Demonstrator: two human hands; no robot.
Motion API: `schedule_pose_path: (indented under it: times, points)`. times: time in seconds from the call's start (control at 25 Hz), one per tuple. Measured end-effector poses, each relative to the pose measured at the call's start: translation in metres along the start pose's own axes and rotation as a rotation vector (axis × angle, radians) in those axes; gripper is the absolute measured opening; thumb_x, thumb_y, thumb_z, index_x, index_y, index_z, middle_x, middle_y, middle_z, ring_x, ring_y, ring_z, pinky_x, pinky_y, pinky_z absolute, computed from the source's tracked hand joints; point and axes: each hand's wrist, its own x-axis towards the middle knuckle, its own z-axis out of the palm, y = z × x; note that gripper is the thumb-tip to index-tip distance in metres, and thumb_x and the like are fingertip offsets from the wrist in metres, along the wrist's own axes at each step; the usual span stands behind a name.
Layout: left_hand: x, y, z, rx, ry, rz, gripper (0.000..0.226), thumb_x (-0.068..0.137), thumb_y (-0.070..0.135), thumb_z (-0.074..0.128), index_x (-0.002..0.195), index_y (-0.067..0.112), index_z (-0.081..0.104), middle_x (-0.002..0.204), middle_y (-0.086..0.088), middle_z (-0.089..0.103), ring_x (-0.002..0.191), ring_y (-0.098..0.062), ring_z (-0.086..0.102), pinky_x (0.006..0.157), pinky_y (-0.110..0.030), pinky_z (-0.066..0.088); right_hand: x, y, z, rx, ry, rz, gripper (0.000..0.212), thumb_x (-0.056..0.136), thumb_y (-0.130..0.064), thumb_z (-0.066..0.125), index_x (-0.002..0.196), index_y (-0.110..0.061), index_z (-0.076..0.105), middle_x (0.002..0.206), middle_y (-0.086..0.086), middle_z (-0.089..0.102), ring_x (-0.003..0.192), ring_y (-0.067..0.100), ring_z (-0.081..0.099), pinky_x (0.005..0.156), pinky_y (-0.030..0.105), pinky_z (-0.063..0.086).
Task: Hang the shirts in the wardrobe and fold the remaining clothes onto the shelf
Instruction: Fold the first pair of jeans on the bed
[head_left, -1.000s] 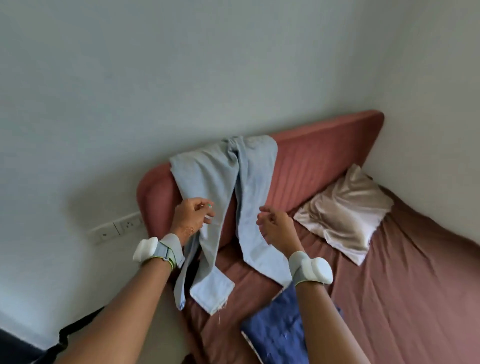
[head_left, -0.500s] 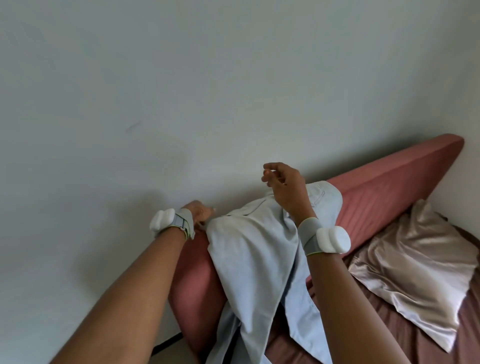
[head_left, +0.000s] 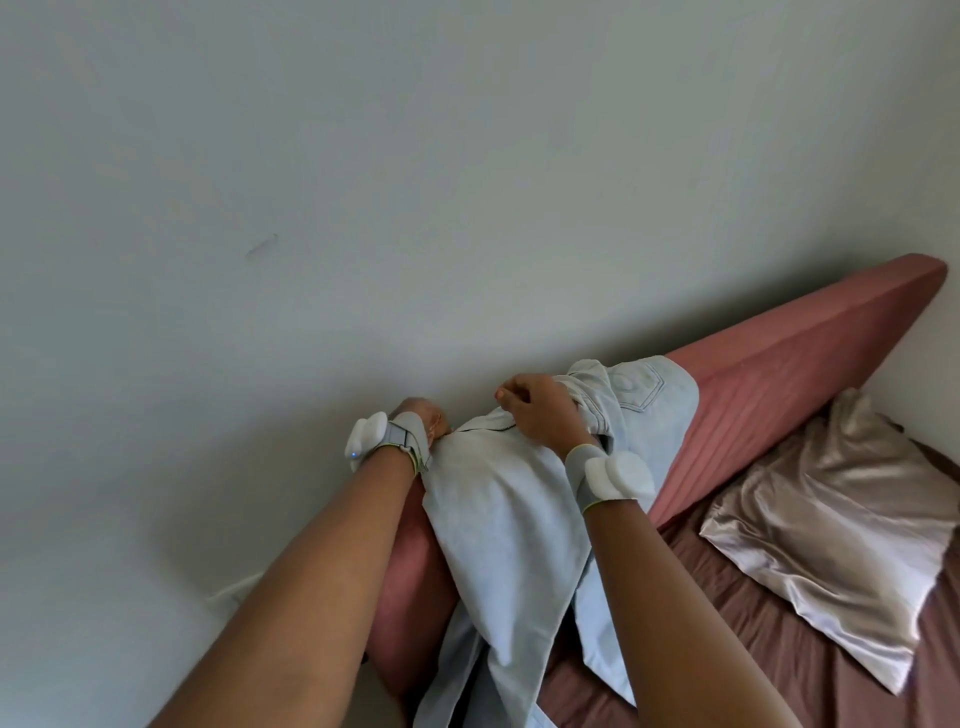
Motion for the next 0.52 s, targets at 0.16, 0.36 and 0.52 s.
schedule_pose_path:
  times: [0.16, 0.36, 0.52]
  points:
    - [-0.004, 0.013, -0.003, -0.774, 0.211, -0.119, 0.024, 0.088, 0.015, 0.061, 0.108, 0.002, 0.065, 0.111, -0.012, 0.065, 0.099, -0.028, 0.063, 0.067, -0.023, 0.05, -0.014, -0.002, 0.002, 0.037, -0.046, 0.039, 0.033, 0.094, -0.037, 0.058, 0.08, -0.008, 0.065, 0.067, -0.002, 0.054, 0.067, 0.015, 0.049, 0.065, 0.029, 0.037]
    - [-0.086, 0.06, -0.011, -1.565, -0.12, 0.433, 0.033, 0.088, -0.002, 0.055, 0.058, 0.01, 0.05, 0.062, -0.007, 0.052, 0.064, -0.023, 0.052, 0.068, -0.033, 0.049, -0.023, -0.054, -0.071, 0.606, 0.104, 0.228, 0.069, 0.074, -0.071, 0.064, 0.094, -0.005, 0.065, 0.081, 0.002, 0.057, 0.074, 0.019, 0.056, 0.062, 0.029, 0.046]
    - [-0.174, 0.106, 0.007, -1.429, -0.37, 0.849, 0.023, 0.089, -0.01, 0.046, 0.07, 0.004, 0.046, 0.063, -0.005, 0.065, 0.061, -0.017, 0.067, 0.059, -0.027, 0.056, -0.034, -0.104, -0.159, 0.26, 0.017, 0.194, 0.07, 0.059, -0.067, 0.077, 0.091, -0.007, 0.059, 0.085, 0.007, 0.063, 0.078, 0.025, 0.062, 0.065, 0.037, 0.057]
